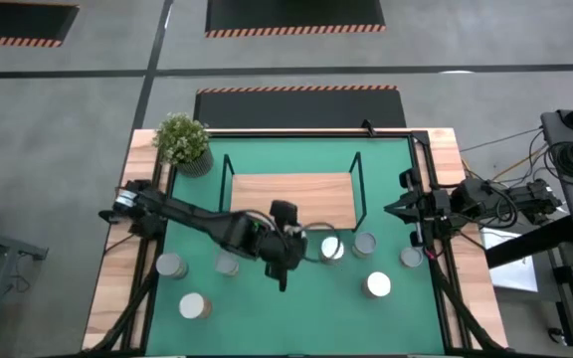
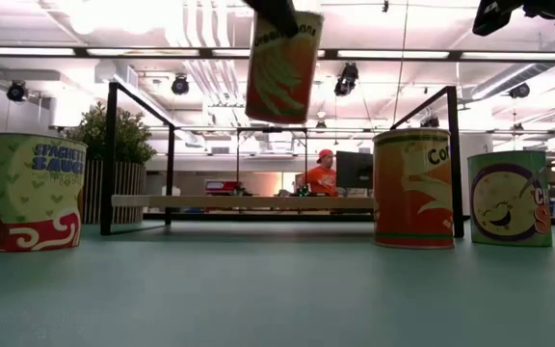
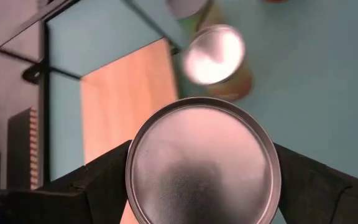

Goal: Pick and place cans onto a shelf
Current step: Put the canned green beans on the shelf

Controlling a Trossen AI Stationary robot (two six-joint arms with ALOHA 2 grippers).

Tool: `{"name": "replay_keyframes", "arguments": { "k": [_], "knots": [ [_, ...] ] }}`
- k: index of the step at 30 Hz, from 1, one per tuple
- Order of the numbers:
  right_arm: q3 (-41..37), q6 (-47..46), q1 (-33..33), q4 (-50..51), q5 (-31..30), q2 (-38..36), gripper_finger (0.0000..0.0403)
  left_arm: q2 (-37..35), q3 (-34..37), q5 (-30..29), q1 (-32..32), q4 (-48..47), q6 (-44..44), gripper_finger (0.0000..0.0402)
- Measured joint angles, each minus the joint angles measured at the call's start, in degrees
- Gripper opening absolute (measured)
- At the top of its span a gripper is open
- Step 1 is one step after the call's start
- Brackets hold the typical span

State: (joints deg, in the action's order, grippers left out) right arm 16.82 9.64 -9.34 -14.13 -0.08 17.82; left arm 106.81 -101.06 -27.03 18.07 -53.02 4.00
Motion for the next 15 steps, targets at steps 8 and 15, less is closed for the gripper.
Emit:
{"name": "replay_keyframes", "arguments": {
  "k": [8,15],
  "knots": [
    [0.00,-0.75,0.00,0.96,0.00,-0.02,0.0009,-13.35,19.01,1.63,-5.66,14.03,0.75,0.0306],
    [0.00,-0.71,0.00,0.61,0.00,-0.02,0.0009,-20.39,29.80,0.55,-14.18,21.13,-5.10,0.0306]
  ]
}}
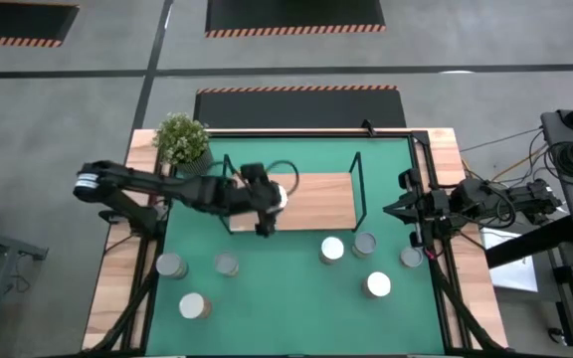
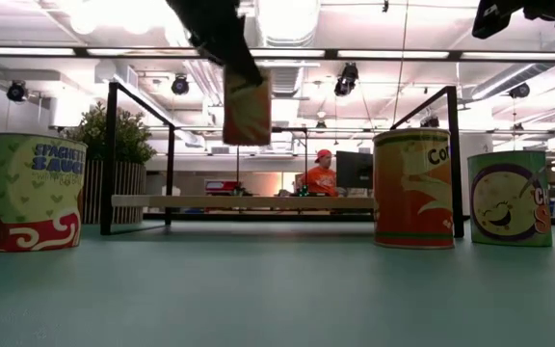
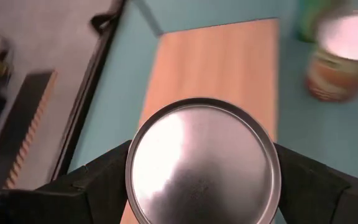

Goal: Pick and place cans onto a shelf
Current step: Put the canned green beans on the shelf

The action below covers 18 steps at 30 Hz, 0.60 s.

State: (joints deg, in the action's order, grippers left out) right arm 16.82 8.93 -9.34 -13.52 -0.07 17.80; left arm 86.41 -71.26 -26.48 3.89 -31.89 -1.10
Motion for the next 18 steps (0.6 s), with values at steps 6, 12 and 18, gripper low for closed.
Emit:
{"name": "replay_keyframes", "arguments": {
  "k": [6,12,18],
  "knots": [
    [0.00,0.13,-0.02,0.00,0.00,0.02,0.0009,-0.29,3.56,0.41,-6.10,0.80,-9.56,0.0307],
    [0.00,0.20,-0.02,0.03,0.00,0.02,0.0009,-0.20,6.82,1.07,-6.79,2.91,-10.12,0.0308],
    [0.00,0.81,0.00,0.05,0.00,0.02,0.0009,-0.20,8.23,1.05,-6.81,4.66,-10.95,0.0308]
  ]
}}
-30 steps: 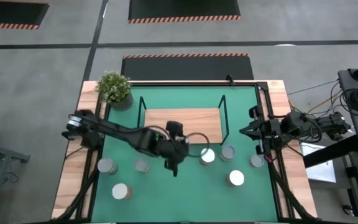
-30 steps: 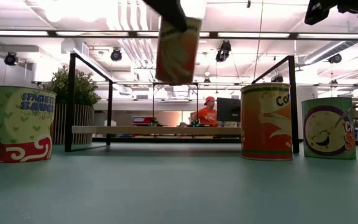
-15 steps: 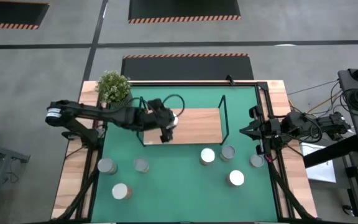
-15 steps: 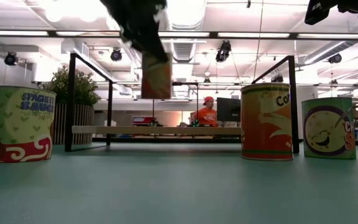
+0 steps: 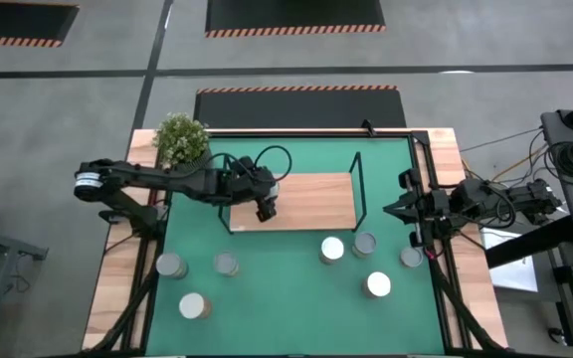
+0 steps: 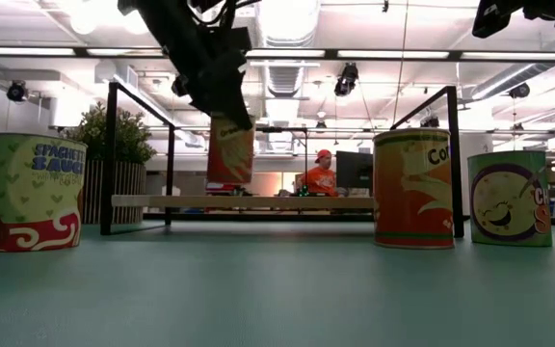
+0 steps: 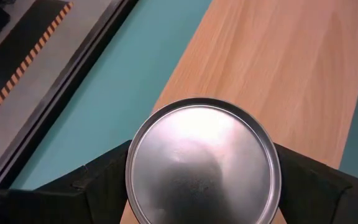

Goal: Pick and place cans onto a shelf
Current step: Put the canned green beans on the shelf

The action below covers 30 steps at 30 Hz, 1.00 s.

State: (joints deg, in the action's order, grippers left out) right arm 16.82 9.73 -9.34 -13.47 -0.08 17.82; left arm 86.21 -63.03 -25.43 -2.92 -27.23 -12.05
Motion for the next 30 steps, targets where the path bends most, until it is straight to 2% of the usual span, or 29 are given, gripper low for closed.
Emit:
{"name": "replay_keyframes", "arguments": {
  "k": [30],
  "knots": [
    [0.00,-0.15,-0.01,-0.02,0.00,0.00,0.0009,0.59,1.77,-2.64,-0.11,1.43,1.46,0.0308]
  ]
}}
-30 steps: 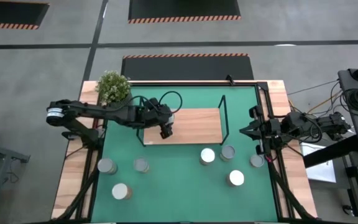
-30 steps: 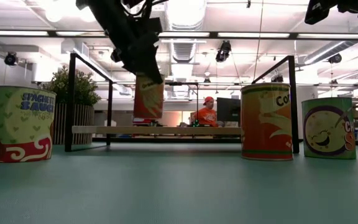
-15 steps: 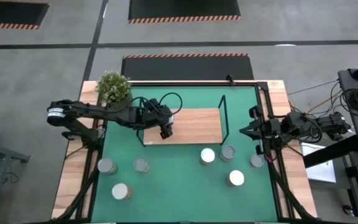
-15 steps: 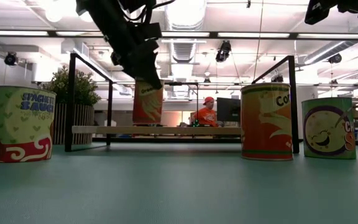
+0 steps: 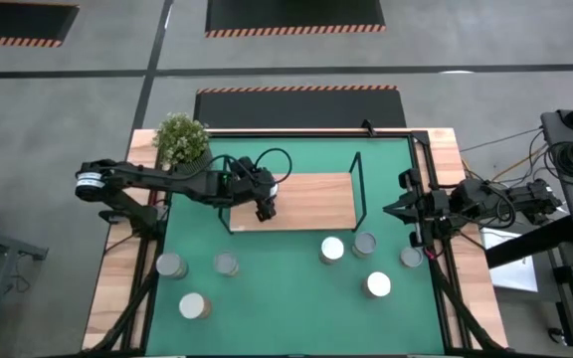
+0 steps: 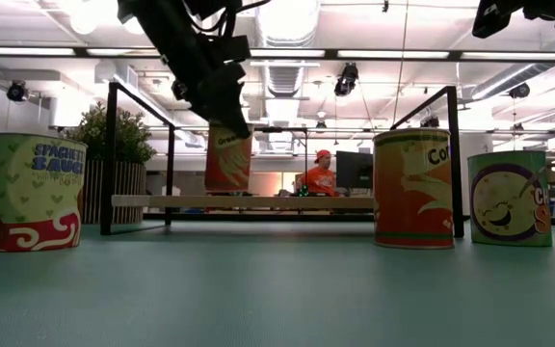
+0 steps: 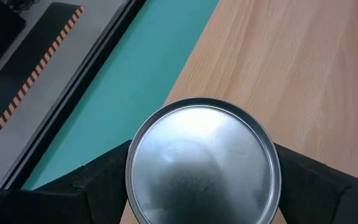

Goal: Pick and place cans onto a shelf
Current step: Put the canned green beans on the shelf

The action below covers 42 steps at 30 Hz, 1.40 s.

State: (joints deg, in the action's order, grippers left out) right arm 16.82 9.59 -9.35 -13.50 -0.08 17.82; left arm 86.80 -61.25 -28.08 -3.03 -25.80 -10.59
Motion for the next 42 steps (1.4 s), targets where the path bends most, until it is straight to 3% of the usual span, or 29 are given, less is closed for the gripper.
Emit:
{"name": "replay_keyframes", "arguments": {
  "k": [17,28,32,35,42],
  "knots": [
    [0.00,0.02,0.01,-0.04,0.00,-0.02,0.0009,0.00,-0.26,-0.02,0.39,-0.93,1.07,0.0347],
    [0.00,0.39,0.01,-0.04,0.00,-0.02,0.0009,-0.15,-12.11,0.09,4.10,-10.73,3.18,0.0337],
    [0.00,0.34,0.01,-0.04,0.00,-0.04,0.0009,0.15,-14.73,0.19,4.22,-12.08,4.72,0.0301],
    [0.00,0.22,-0.01,-0.04,0.00,-0.04,0.0009,0.15,-14.52,0.17,3.51,-12.97,4.31,0.0253],
    [0.00,0.26,-0.01,-0.04,0.00,-0.04,0.0009,0.20,-10.03,0.60,1.62,-13.34,-0.36,0.0064]
  ]
}}
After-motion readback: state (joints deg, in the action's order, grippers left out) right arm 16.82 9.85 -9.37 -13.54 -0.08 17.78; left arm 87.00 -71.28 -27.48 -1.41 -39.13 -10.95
